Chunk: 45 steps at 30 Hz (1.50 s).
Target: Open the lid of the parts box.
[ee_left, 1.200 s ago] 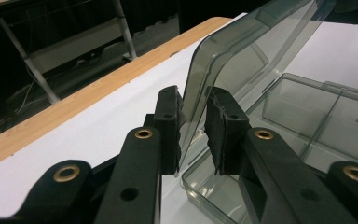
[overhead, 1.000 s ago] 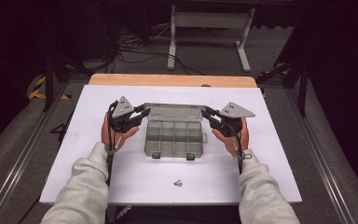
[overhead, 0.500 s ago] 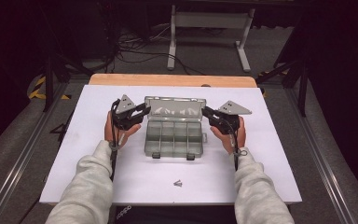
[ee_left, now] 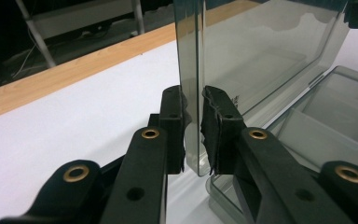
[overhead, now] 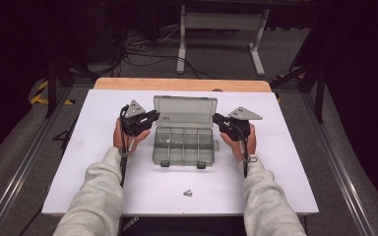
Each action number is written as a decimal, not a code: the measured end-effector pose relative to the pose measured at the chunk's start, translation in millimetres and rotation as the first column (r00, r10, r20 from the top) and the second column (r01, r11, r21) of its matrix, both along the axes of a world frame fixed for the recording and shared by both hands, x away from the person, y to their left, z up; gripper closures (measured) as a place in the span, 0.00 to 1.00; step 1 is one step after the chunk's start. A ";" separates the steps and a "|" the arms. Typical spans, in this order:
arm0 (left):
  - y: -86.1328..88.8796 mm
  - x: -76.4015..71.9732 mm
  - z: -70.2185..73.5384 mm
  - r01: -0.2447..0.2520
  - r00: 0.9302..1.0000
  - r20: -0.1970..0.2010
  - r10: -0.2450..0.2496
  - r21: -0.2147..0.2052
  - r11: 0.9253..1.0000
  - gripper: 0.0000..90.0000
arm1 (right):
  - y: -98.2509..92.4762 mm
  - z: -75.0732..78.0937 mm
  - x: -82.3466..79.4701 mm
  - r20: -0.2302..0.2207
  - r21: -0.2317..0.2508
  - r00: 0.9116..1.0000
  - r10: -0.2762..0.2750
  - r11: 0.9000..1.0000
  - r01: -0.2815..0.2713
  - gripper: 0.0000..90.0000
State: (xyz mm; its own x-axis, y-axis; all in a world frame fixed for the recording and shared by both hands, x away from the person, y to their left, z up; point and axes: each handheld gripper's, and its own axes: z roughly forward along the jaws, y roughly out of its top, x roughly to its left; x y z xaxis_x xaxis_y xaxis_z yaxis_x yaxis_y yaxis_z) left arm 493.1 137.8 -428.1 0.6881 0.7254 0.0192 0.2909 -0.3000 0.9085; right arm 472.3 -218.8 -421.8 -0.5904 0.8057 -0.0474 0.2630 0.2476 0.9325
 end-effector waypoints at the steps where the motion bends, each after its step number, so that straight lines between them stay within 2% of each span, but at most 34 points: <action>1: 0.4 1.2 -1.2 -0.001 1.000 -0.003 0.001 0.009 1.000 0.88 | 0.2 -0.9 0.7 -0.001 -0.004 1.000 -0.002 1.000 0.002 0.90; 4: -0.2 2.8 -4.4 0.000 1.000 -0.019 0.001 0.007 1.000 0.88 | 0.7 -3.5 2.3 -0.012 -0.003 1.000 -0.005 1.000 0.005 0.90; 12: -2.3 5.0 -8.0 -0.011 0.999 -0.030 0.011 0.017 1.000 0.89 | 2.5 -10.8 5.9 -0.048 -0.017 0.999 -0.018 1.000 0.017 0.90; 19: -3.6 6.7 -10.2 -0.017 0.999 -0.036 0.019 0.052 0.998 0.88 | 4.0 -14.7 7.4 -0.074 -0.026 0.997 -0.026 0.999 0.024 0.90; 25: -5.4 7.9 -13.7 -0.026 0.998 -0.057 0.029 0.062 0.998 0.87 | 5.2 -18.8 9.2 -0.098 -0.040 0.995 -0.032 0.999 0.028 0.89; 29: -5.6 8.7 -15.0 -0.027 0.998 -0.063 0.031 0.074 0.997 0.86 | 5.5 -20.2 9.8 -0.107 -0.052 0.994 -0.036 0.998 0.030 0.88; 45: -5.8 10.2 -19.7 -0.036 0.995 -0.093 0.042 0.072 0.997 0.84 | 6.8 -23.6 11.4 -0.128 -0.072 0.991 -0.039 0.997 0.030 0.86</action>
